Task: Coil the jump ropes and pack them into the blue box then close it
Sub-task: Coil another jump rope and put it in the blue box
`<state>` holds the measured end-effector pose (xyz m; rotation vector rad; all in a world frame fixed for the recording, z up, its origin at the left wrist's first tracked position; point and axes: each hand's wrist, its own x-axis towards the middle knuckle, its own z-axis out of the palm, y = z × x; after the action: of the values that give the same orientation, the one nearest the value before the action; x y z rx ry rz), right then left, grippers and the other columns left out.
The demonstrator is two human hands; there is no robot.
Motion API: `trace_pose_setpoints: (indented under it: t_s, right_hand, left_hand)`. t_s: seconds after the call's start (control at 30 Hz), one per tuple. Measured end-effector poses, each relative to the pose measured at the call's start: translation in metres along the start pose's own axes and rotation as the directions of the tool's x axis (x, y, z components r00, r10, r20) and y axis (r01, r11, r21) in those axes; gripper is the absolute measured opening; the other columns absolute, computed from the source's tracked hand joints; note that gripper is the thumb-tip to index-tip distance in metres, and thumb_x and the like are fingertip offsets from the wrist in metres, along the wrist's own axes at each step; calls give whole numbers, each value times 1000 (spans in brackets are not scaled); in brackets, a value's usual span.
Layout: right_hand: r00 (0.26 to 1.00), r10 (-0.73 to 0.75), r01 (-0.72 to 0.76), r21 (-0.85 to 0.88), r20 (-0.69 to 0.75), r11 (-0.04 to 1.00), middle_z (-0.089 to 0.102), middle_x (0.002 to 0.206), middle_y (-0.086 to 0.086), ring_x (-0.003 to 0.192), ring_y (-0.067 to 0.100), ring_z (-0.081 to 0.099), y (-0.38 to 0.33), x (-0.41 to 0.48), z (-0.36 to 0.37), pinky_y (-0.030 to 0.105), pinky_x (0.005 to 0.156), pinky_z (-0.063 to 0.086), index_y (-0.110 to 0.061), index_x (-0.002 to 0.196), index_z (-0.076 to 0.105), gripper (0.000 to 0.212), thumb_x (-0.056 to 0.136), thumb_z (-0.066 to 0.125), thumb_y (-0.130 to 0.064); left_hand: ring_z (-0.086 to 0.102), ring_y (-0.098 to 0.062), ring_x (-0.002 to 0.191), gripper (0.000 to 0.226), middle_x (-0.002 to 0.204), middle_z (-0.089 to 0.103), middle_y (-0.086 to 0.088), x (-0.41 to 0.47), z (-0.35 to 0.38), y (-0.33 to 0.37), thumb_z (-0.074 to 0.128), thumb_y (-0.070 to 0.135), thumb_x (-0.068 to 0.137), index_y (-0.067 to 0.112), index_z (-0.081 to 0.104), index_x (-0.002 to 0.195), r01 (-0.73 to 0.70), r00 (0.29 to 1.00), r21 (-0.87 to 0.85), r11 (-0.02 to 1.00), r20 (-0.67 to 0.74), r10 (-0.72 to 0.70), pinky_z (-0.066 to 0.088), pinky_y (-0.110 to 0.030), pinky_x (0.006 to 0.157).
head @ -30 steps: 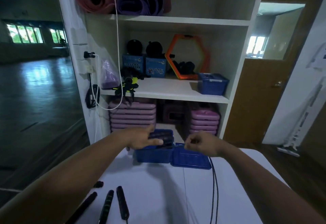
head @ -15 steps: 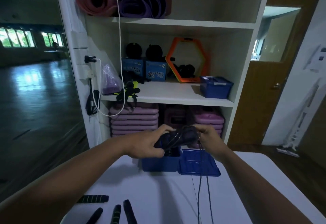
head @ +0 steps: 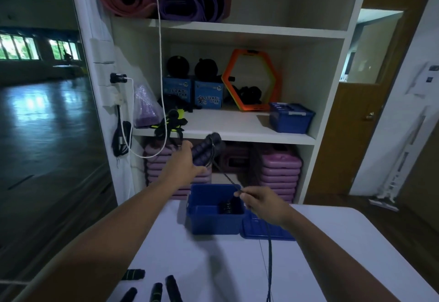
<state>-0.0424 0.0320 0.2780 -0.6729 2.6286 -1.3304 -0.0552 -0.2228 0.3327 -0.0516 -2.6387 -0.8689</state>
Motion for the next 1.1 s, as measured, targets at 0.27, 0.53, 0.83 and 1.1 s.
trace_pose_setpoints:
  t_s: [0.27, 0.53, 0.83, 1.1]
  right_hand:
    - [932, -315, 206, -453, -178, 867, 65, 100, 0, 89, 13, 59, -25, 21, -54, 18, 77, 41, -12, 110, 71, 20, 98, 56, -16]
    - [974, -97, 171, 387, -204, 906, 71, 90, 16, 82, 27, 65, -21, 9, -56, 36, 74, 55, 0, 96, 70, 14, 90, 62, -10]
    - [985, -8, 82, 433, -170, 898, 60, 69, -2, 54, 14, 38, -18, 2, 23, 24, 49, 32, 1, 104, 66, 30, 103, 47, -22]
    - [998, -35, 34, -32, -47, 999, 66, 75, -2, 63, 4, 54, -26, 2, 11, 25, 62, 44, -20, 110, 69, 22, 100, 52, -27]
  left_hand:
    - [57, -8, 97, 54, 109, 62, 15, -16, 2, 1, 82, 33, 76, 39, 56, 122, -367, 817, 131, 921, 518, 252, 52, -33, 81]
    - [70, -11, 102, 62, 108, 73, 7, -44, -33, 52, 91, 17, 68, 34, 62, 120, -112, 816, -454, 884, 465, 343, 56, -28, 91]
    - [71, -22, 75, 53, 102, 70, -8, -35, -29, 48, 88, 7, 72, 22, 63, 117, -29, 985, -661, 750, 107, 132, 63, -46, 68]
    - [64, -22, 83, 60, 97, 64, 3, 3, -23, -3, 89, 28, 70, 20, 50, 115, -89, 988, -72, 993, -133, 79, 57, -41, 73]
